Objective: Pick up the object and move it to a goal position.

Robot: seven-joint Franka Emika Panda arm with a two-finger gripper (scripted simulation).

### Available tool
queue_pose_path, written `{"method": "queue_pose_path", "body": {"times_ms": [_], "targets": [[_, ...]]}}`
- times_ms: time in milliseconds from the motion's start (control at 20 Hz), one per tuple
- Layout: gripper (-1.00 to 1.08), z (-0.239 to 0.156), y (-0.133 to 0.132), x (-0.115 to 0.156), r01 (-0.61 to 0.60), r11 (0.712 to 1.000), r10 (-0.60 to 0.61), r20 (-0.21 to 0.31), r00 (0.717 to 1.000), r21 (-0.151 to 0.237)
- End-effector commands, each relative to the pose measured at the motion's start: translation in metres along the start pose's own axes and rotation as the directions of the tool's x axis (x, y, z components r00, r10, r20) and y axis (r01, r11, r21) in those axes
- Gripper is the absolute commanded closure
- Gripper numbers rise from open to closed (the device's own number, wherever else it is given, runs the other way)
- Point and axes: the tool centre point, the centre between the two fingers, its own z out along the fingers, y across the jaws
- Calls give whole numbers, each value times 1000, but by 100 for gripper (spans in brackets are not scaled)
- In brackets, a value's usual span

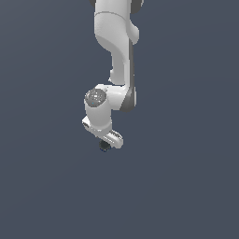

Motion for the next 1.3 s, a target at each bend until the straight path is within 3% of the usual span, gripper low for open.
{"method": "queue_pose_path", "body": {"times_ms": [0, 750, 800, 1250], "targets": [[-92, 3, 0, 0, 0, 1000, 0, 0, 1000, 0], [-92, 50, 0, 0, -6, 1000, 6, 0, 1000, 0], [108, 50, 0, 0, -6, 1000, 6, 0, 1000, 0], [108, 50, 0, 0, -6, 1000, 6, 0, 1000, 0]]}}
